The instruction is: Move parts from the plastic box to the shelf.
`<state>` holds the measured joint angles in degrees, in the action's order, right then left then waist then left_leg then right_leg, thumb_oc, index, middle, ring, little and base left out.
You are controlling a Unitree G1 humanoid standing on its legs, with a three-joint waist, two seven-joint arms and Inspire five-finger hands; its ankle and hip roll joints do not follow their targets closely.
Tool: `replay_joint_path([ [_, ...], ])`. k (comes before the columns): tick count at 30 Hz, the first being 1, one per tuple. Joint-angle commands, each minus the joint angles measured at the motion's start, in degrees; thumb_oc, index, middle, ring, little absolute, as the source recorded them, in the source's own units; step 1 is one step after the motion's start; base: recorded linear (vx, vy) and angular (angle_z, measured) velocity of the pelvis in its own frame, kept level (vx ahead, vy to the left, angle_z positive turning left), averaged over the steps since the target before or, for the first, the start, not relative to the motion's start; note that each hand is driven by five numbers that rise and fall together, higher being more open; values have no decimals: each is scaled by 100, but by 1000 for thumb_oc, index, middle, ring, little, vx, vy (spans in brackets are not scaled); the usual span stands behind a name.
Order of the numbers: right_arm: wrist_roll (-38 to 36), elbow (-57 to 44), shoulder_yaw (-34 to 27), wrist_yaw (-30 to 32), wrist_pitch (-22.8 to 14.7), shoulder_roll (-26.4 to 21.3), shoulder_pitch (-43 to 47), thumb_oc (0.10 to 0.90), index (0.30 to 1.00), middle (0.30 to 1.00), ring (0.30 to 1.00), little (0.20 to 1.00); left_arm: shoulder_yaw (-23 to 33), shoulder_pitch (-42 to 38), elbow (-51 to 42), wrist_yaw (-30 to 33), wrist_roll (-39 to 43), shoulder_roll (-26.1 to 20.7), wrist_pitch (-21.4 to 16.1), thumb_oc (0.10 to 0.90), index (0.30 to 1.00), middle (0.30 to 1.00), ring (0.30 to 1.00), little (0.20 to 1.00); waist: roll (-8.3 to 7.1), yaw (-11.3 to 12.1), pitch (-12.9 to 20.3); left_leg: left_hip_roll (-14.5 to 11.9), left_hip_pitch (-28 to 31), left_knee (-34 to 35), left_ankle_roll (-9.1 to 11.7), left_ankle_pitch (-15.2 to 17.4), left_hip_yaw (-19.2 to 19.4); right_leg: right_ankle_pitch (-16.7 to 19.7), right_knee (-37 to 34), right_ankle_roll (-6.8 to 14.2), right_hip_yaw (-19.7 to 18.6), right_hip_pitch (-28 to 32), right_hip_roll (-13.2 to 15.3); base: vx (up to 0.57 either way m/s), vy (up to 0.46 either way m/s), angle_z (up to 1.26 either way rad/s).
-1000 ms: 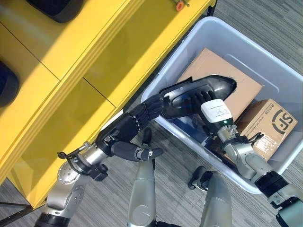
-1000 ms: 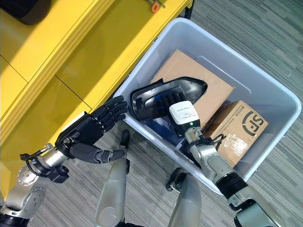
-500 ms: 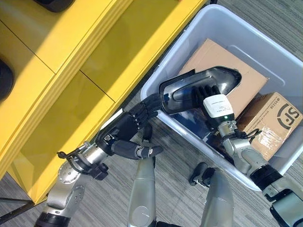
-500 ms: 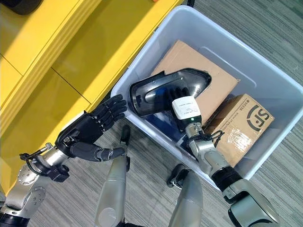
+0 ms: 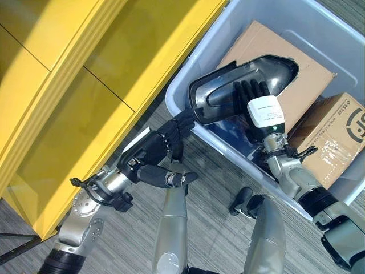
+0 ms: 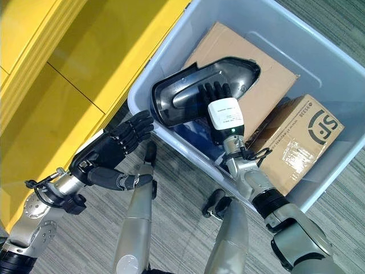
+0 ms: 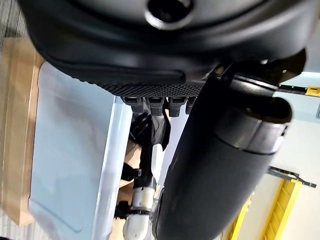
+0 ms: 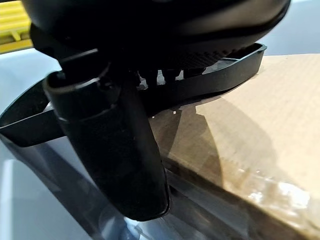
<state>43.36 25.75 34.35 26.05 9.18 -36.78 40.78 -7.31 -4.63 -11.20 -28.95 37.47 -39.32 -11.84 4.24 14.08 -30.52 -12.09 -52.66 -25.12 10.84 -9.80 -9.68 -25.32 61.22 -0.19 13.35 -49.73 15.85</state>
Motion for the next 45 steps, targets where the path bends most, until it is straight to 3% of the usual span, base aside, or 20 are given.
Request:
replay_joint_path([
  [1,-171,847,-48,-55,178,-169,671,400,300,300,300,300,-13,-245,-411,100,-28,193,-538,900,1000,1000,1000,1000,298,196,73,673,-206,228,-733,46,521,-391,636,-196,284,5,-527,0,0,0],
  [11,-954,1484,-151,712,77,74,779,400,300,300,300,300,-133,-366,-327,77,113,315,-701,900,1000,1000,1000,1000,345,202,73,680,-118,206,-761,117,563,-352,530,-207,265,112,-524,0,1,3],
  [20,-848,2314,-151,803,-47,335,839,400,300,300,300,300,-322,-551,-340,9,202,386,-653,900,1000,1000,1000,1000,459,237,73,715,259,437,-752,88,642,-262,223,-179,301,542,-471,-13,15,1],
  [25,-1153,2777,6,771,106,431,918,400,300,300,300,300,-331,-637,-341,-139,269,388,-838,900,1000,1000,1000,1000,501,294,73,715,704,926,-692,-74,719,-190,-151,-134,360,1060,-463,-15,33,1],
  [30,-1240,3210,-30,980,-122,364,777,400,300,300,300,300,-285,-602,-395,-131,320,272,-936,900,1000,1000,1000,1000,508,330,73,694,1043,1213,-673,-148,748,-136,-429,-63,398,1483,-421,4,5,7],
  [35,-1702,3276,-300,1416,-483,341,550,400,300,300,300,300,-217,-509,-487,-243,443,226,-1039,900,1000,1000,1000,1000,470,296,73,674,1471,1419,-657,-151,796,-37,-813,-10,426,1988,-402,3,6,2],
  [41,-1934,2777,-583,1802,-647,334,179,400,300,300,300,300,-84,-387,-629,-264,393,296,-1060,900,1000,1000,1000,1000,351,183,73,662,2047,1486,-651,-50,834,69,-1226,9,432,2620,-427,0,0,0],
  [45,-1942,2410,-906,1923,-775,265,-120,400,300,300,300,300,64,-386,-681,-417,426,342,-1021,900,1000,1000,1000,1000,218,53,73,656,2748,1568,-618,72,857,207,-1793,20,443,3503,-467,17,16,2],
])
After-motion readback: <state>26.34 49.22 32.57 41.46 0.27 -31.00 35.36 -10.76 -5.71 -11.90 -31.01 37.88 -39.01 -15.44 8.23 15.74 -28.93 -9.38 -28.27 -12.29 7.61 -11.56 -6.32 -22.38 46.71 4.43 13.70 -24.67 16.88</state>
